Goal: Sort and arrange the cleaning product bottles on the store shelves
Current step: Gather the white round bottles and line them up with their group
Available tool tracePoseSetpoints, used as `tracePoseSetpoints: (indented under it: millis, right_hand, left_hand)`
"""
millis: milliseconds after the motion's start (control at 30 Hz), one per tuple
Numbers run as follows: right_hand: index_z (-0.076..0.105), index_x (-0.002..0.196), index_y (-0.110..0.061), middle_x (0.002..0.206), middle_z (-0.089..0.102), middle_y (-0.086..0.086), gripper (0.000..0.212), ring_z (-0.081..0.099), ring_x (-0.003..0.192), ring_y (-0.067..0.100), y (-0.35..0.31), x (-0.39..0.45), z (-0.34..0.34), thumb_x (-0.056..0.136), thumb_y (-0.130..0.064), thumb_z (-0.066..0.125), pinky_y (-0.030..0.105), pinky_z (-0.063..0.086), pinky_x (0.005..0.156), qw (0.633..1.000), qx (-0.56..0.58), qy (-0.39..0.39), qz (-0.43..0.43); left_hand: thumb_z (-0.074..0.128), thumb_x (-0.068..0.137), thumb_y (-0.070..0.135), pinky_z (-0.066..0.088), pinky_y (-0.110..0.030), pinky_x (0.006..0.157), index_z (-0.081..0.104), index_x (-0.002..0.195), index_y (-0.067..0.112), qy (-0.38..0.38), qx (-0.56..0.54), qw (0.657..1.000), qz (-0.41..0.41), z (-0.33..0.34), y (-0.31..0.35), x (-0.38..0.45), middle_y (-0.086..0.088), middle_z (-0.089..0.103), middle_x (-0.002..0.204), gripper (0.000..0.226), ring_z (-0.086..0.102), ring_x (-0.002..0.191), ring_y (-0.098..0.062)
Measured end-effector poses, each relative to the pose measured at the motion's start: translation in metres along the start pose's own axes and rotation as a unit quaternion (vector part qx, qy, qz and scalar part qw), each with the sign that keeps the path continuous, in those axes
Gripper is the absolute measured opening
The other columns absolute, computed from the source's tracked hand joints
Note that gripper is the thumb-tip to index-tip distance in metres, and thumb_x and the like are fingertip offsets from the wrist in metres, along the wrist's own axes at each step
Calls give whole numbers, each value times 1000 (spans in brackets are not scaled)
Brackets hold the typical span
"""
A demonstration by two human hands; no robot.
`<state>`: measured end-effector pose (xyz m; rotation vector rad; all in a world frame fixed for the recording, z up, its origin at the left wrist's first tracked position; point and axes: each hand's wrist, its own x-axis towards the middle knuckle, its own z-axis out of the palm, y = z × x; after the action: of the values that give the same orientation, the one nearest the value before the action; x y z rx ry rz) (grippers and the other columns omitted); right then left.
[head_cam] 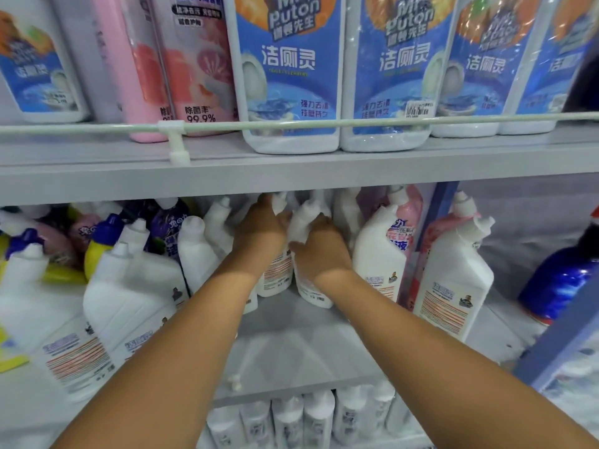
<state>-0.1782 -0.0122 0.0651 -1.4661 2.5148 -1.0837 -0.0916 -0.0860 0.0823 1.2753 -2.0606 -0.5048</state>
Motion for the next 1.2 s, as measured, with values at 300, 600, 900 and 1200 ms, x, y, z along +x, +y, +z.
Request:
tracePoseSetpoints:
  millis: [300,600,900,1200]
  right_hand:
    - [54,123,-20,109,61,-7,36,59,99,14,27,-79,-64,93,-33,70,31,50,87,986,157,-55,-3]
    - [58,115,-25,97,60,-19,26,58,87,1,102,-75,-116,93,-24,71,25,50,80,994,111,12,10]
    - [56,130,-13,123,48,-4,50,42,120,14,108,-103,-95,87,-30,76,17,28,98,979,55,198,2]
    - [59,119,-15,109,53,-3,31,51,102,12,92,-119,-78,91,-21,71,30,44,90,954,138,245,-101]
  left_hand:
    - [44,109,37,33,-11,50,54,113,22,24,-53,998,-25,-1,-10,-2,8,50,86,19,46,70,-3]
    - [52,106,26,35,-29,91,53,136,12,62,33,996,-59,-11,-17,13,-13,59,137,33,53,129,-34]
    - [60,96,30,49,-26,92,65,116,14,169,-115,966,160,12,-5,-7,-2,68,115,26,63,105,-16]
    - [56,98,39,44,-37,101,56,131,11,51,-48,992,-108,50,23,59,-12,61,133,43,58,124,-32]
